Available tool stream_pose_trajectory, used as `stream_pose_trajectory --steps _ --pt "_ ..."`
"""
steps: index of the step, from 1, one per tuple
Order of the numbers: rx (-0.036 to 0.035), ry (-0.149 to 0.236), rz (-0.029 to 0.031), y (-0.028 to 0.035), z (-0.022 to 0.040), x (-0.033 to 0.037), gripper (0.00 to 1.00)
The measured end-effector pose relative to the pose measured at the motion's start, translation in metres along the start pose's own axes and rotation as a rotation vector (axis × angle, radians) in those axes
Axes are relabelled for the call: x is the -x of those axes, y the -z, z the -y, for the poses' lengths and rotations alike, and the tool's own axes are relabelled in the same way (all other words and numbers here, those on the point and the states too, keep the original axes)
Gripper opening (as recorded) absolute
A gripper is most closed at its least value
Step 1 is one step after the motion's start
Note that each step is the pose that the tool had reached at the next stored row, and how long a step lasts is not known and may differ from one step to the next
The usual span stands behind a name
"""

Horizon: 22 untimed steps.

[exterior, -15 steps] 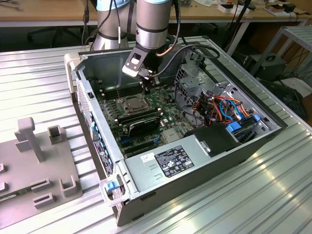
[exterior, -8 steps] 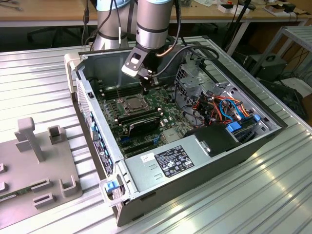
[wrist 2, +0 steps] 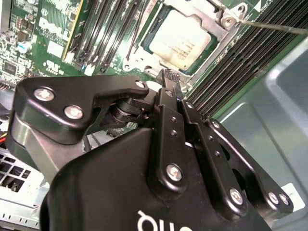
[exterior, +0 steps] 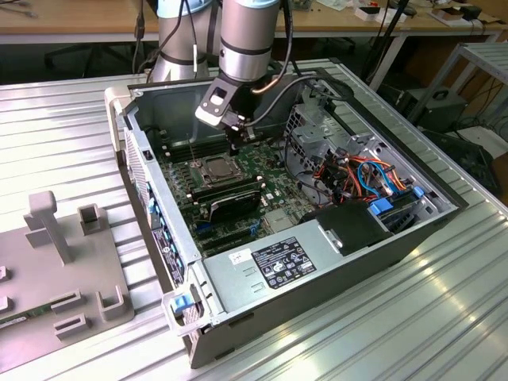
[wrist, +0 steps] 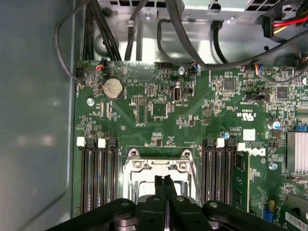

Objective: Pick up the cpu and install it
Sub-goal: 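Close the cpu cover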

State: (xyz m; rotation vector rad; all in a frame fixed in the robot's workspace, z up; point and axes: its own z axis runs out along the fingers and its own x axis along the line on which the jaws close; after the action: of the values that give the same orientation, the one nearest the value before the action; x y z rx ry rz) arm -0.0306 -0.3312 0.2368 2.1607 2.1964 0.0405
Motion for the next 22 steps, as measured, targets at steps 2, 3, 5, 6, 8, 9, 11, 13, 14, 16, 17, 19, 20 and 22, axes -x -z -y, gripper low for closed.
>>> stream_pose_trajectory --steps 2,3,5,6,8,9,11,13,14,16,17,19,20,22 --pt "-0.0001 0.000 0.0001 -0.0029 0.0046 -0.0019 0.11" --pt "0.0000 0.000 0.0001 -0.0039 0.0062 -0.0030 0.11" --pt "0.0000 0.000 0.0001 -0.0048 0.0087 -0.0044 0.11" --pt "0.0000 0.000 0.0002 -0.0052 0.0101 -0.0054 0.11" --pt "0.0000 0.000 0.0011 -0.0058 0.0136 -0.0071 0.11" --pt "0.0000 0.000 0.0017 -0.0060 0.0153 -0.0080 0.11" --pt "0.0000 0.000 0.0023 -0.0075 0.0212 -0.0098 0.11" --pt "0.0000 0.000 0.0029 -0.0086 0.0258 -0.0115 0.11" --pt "0.0000 0.000 0.0030 -0.0093 0.0284 -0.0120 0.11" --pt "0.0000 0.000 0.0031 -0.0112 0.0345 -0.0128 0.11" --pt "-0.0001 0.000 0.0031 -0.0117 0.0361 -0.0129 0.11" --pt "-0.0001 0.000 0.0034 -0.0129 0.0391 -0.0134 0.11" --pt "-0.0002 0.000 0.0038 -0.0131 0.0402 -0.0135 0.11" --pt "0.0000 0.000 0.0038 -0.0135 0.0429 -0.0136 0.11"
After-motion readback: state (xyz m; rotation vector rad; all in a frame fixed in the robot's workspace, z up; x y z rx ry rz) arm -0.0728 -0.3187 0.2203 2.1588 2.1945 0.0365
